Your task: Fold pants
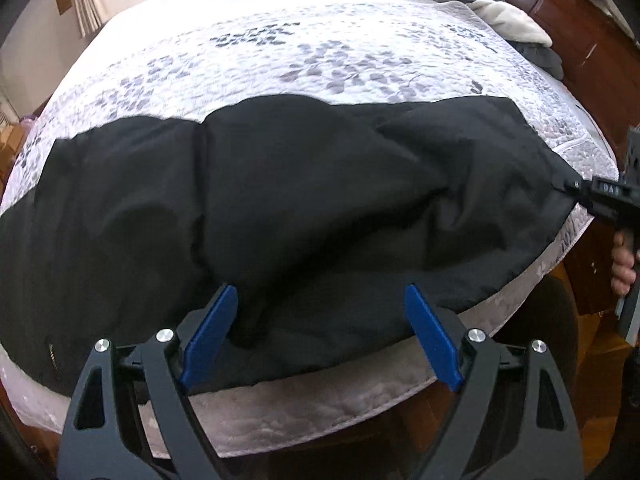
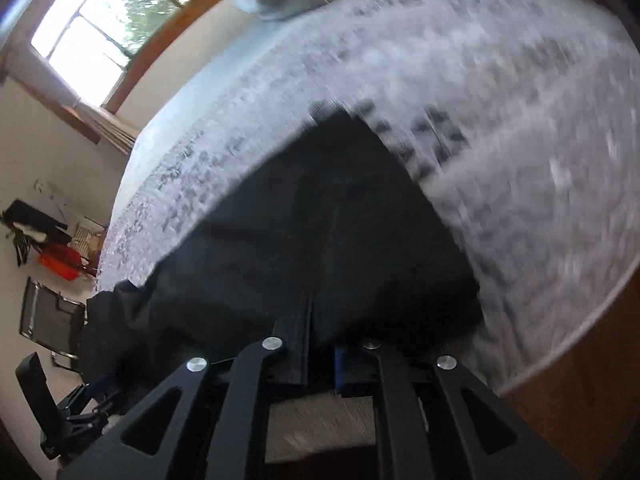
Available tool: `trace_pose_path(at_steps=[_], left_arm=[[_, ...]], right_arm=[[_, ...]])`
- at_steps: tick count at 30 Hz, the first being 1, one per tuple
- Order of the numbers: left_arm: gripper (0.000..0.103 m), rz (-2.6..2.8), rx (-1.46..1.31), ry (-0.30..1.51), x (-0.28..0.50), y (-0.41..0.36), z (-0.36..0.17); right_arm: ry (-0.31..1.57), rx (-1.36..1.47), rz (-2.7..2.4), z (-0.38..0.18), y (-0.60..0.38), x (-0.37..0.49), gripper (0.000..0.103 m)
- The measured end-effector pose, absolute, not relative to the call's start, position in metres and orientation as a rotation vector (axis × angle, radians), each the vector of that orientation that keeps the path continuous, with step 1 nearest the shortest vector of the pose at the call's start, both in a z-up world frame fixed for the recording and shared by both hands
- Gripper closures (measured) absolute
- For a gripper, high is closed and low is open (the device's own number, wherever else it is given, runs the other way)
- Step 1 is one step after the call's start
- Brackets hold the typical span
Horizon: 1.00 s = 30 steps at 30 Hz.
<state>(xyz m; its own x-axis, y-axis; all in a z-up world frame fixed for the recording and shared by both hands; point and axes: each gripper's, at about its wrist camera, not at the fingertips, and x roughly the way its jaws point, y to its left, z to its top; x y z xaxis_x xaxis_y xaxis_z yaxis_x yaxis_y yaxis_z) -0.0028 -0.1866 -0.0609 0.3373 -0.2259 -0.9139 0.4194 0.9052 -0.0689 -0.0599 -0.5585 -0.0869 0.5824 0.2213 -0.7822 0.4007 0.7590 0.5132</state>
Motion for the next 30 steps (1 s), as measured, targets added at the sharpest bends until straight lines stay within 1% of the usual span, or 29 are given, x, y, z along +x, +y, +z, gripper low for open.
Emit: trace_pose_path(at_steps=[1,2,4,5,6,7,8,10,13,16,18,19,22,25,27,28,29,30], left_arm=[[0.017,-0.417,0.179,1.158,-0.003,-0.18,-0.06],[0.017,-0.411,0.166,1.159,-0.003,-0.174,-0.06],[0.017,-0.387,0.129,1.167,-0.001,-0.15,-0.059],[0.017,-0.375,0.12,1.171,0.001,-0.141,-0.058],[0.017,-0.348,0.105,1.174,0.001,-0.128,-0.056],[0.017,-0.322,0.089,1.171,0.002,-0.117,-0.054],[0.017,-0.289,0.072,1.167,0.003,-0.105,-0.052],[0.017,-0.22,0.042,1.164,0.003,-0.081,-0.049],[0.015,-0.132,-0.027,1.176,0.0,-0.04,-0.048],[0.015,-0.045,-0.092,1.211,-0.007,-0.003,-0.057],[0.015,-0.004,-0.131,1.223,-0.012,0.015,-0.062],[0.015,0.014,-0.145,1.218,-0.014,0.024,-0.063],[0.015,0.079,-0.148,1.193,-0.012,0.037,-0.07],[0.015,0.073,-0.172,1.191,-0.008,0.041,-0.077],[0.015,0.066,-0.196,1.186,-0.011,0.041,-0.075],[0.015,0.057,-0.21,1.173,-0.013,0.043,-0.072],[0.015,0.055,-0.217,1.166,-0.015,0.047,-0.07],[0.015,0.062,-0.226,1.16,-0.018,0.054,-0.067]], right_arm=[[0.968,0.746,-0.116,-0.087,-0.557,-0.062,0.068],[0.959,0.772,-0.106,-0.088,-0.557,-0.066,0.052],[0.921,0.794,-0.085,-0.087,-0.555,-0.068,0.052],[0.92,0.789,-0.088,-0.087,-0.554,-0.068,0.054],[0.926,0.781,-0.115,-0.086,-0.555,-0.063,0.058],[0.939,0.778,-0.144,-0.086,-0.556,-0.057,0.067],[0.956,0.772,-0.169,-0.086,-0.559,-0.048,0.073],[0.964,0.738,-0.196,-0.085,-0.559,-0.04,0.078],[1.054,0.596,-0.312,-0.084,-0.549,-0.032,0.079],[1.077,0.537,-0.352,-0.083,-0.541,-0.042,0.09],[1.021,0.545,-0.38,-0.077,-0.542,-0.056,0.092],[0.953,0.549,-0.372,-0.073,-0.544,-0.061,0.093],[0.92,0.501,-0.389,-0.075,-0.545,-0.061,0.093],[0.975,0.537,-0.387,-0.096,-0.548,-0.053,0.093],[0.976,0.536,-0.399,-0.096,-0.548,-0.052,0.09],[0.985,0.532,-0.409,-0.093,-0.547,-0.054,0.08],[0.994,0.529,-0.415,-0.09,-0.547,-0.055,0.065],[1.014,0.525,-0.426,-0.085,-0.545,-0.059,0.06]])
